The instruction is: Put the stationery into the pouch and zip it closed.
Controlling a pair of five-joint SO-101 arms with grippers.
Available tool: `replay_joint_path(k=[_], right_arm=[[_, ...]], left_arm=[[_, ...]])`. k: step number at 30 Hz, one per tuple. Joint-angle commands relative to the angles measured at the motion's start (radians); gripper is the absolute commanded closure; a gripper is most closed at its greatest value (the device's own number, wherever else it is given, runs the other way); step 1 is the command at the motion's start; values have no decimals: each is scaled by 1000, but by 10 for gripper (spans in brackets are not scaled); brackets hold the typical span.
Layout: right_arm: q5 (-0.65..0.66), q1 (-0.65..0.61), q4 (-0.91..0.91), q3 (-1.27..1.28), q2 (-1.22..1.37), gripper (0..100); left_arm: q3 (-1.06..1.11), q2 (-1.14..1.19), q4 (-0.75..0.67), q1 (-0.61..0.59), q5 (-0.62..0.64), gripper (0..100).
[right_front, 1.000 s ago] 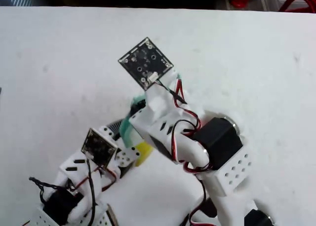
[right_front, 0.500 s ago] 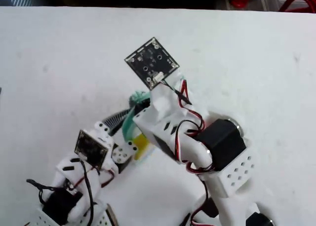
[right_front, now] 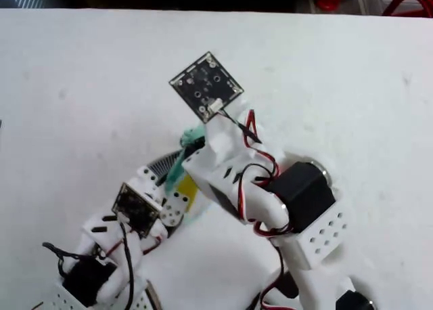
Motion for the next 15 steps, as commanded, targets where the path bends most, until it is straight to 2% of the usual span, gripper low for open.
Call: replay_joint_path(k=[1,7,13,15], right_arm=[[8,12,21,3,10,981],[8,18,-5,8,10,981],[9,18,-31,5,10,981],[48,18,-41,5,10,981]], left_arm=[[-11,-18,-25,2,-9,978],[-12,-18,-23,4,-8,978],[-14,-18,20,77,-9,978],[-14,-18,18,85,-9,978]])
